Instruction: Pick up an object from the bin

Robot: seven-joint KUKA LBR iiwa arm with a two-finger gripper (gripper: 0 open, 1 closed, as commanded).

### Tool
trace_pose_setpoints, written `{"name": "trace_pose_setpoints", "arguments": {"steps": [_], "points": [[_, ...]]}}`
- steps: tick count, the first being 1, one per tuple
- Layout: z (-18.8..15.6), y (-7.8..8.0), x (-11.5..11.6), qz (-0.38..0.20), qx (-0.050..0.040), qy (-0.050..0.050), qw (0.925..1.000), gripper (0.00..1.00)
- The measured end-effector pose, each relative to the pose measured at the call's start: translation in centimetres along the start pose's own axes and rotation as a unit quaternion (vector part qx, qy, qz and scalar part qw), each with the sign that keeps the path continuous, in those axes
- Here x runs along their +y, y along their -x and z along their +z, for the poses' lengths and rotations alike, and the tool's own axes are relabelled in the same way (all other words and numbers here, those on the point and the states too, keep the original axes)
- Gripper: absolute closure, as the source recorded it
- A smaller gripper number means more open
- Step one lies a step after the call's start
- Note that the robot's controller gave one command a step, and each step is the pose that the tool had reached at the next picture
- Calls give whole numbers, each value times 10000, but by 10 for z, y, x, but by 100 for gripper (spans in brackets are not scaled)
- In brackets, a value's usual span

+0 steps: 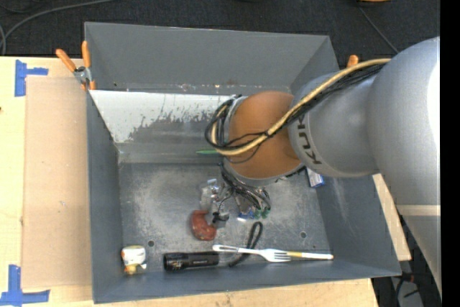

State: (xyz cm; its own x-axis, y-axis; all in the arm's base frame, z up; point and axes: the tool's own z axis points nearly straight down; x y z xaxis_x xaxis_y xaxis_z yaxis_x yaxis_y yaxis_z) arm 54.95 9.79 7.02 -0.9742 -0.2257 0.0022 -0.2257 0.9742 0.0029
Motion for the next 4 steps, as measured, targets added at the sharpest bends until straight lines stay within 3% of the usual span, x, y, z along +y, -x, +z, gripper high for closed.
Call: {"name": "trace_pose_setpoints", "arguments": {"steps": [3,4], "points": [[0,0,0,23,0,1,10000,100],[-1,48,46,-418,-20,12,9991,100]]}}
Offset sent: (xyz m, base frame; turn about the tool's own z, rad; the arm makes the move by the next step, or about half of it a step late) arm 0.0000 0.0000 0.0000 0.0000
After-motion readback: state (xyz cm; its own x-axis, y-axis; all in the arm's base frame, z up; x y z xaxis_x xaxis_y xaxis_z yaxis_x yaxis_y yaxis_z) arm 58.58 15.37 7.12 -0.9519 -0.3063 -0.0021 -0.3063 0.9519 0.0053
